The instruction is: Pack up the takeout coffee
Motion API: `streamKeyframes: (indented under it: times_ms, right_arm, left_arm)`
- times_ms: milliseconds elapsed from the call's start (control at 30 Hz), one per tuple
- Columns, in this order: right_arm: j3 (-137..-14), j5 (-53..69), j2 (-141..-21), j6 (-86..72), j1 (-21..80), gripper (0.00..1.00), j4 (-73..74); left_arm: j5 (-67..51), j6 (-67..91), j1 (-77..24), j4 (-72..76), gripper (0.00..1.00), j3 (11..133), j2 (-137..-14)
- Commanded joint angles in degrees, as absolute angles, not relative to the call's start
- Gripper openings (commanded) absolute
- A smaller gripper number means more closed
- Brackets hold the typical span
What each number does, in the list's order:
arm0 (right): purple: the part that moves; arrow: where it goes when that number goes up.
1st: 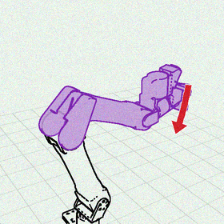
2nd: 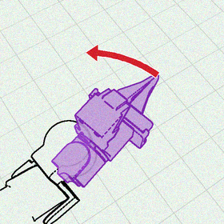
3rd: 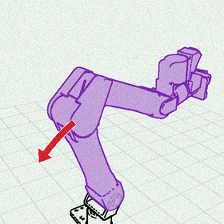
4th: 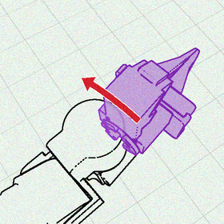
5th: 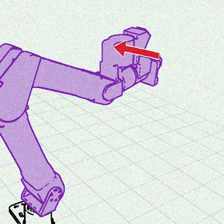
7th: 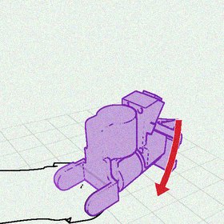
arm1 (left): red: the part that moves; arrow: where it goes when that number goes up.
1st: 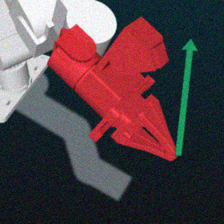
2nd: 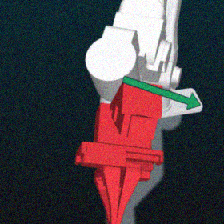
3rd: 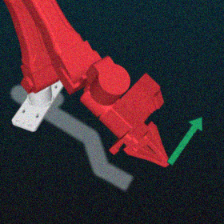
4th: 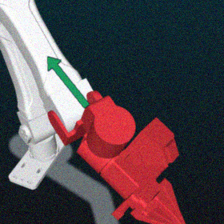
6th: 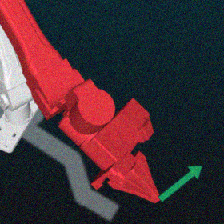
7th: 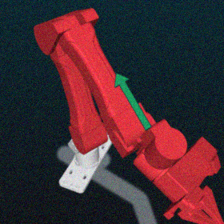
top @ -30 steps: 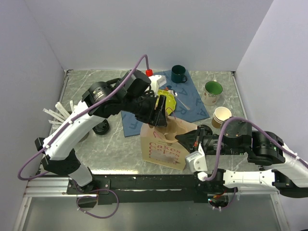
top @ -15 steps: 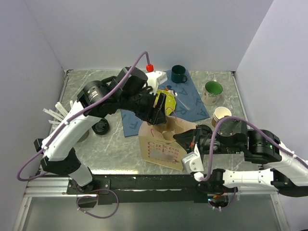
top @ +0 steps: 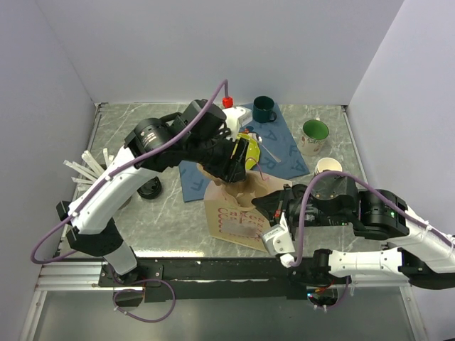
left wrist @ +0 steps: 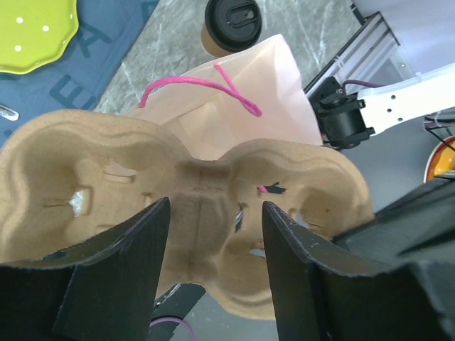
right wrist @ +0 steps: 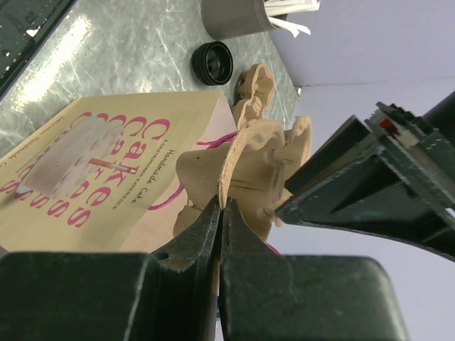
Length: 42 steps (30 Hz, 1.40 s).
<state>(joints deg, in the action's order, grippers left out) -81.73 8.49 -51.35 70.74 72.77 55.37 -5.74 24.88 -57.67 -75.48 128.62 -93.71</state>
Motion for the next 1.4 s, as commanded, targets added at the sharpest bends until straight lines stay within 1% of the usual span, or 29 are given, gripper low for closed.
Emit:
streamKeyframes:
  times_ms: [0,167,267,333,467,500,700,767,800,833,1000,1167,1333,1367]
  right_arm:
    - [-82.71,8.7,-50.28,72.42,73.04,0.0,55.11]
    - [-82.0,8.96,-49.66,72.42,73.04,0.0,55.11]
    - [-81.74,9.05,-49.48,72.68,72.95,0.0,55.19]
    - [-81.65,9.23,-49.39,72.6,73.04,0.0,55.11]
    - [-81.04,8.96,-49.04,72.6,72.95,0.0,54.58]
    - [-80.95,8.88,-48.96,72.51,73.04,0.0,54.41]
    - [-79.81,8.17,-48.08,71.81,72.95,0.0,52.47]
    - [-79.72,8.09,-48.08,71.81,73.04,0.0,52.47]
    - [-79.63,8.09,-48.08,71.81,72.95,0.0,52.64]
    - [-79.72,8.17,-48.08,71.72,73.04,0.0,52.56]
    - [-79.8,8.44,-47.81,71.81,73.04,0.0,52.38]
    - [-79.72,8.79,-47.72,71.81,73.04,0.0,52.21]
    - [-79.81,8.44,-47.81,71.54,73.04,0.0,51.86]
    - [-79.54,8.09,-47.64,71.37,73.04,0.02,51.33]
  left_arm:
    - [-3.87,24.17,-57.74,-75.32,0.6,127.8,-93.69]
    - [-2.73,24.08,-57.74,-75.85,0.6,126.91,-93.25]
    - [-3.16,24.08,-57.74,-75.76,0.62,127.44,-93.43]
    - [-3.34,24.0,-57.66,-75.76,0.61,127.44,-93.52]
    - [-4.3,23.91,-57.74,-75.5,0.55,127.35,-93.87]
    - [-4.39,23.91,-57.74,-75.5,0.52,127.27,-93.78]
    - [-5.8,23.82,-57.74,-75.23,0.39,127.44,-93.78]
    - [-6.67,23.82,-57.74,-74.88,0.4,127.44,-93.69]
    - [-7.64,23.82,-57.74,-74.71,0.5,127.01,-93.6]
    - [-7.65,23.73,-57.74,-74.71,0.53,126.74,-93.43]
    - [-6.86,23.55,-57.74,-75.06,0.57,125.16,-92.46]
    - [-7.03,23.38,-57.74,-74.8,0.56,124.63,-92.72]
    - [-7.12,23.47,-57.74,-74.97,0.48,124.28,-92.9]
    - [-6.42,23.55,-57.74,-75.06,0.46,124.89,-92.9]
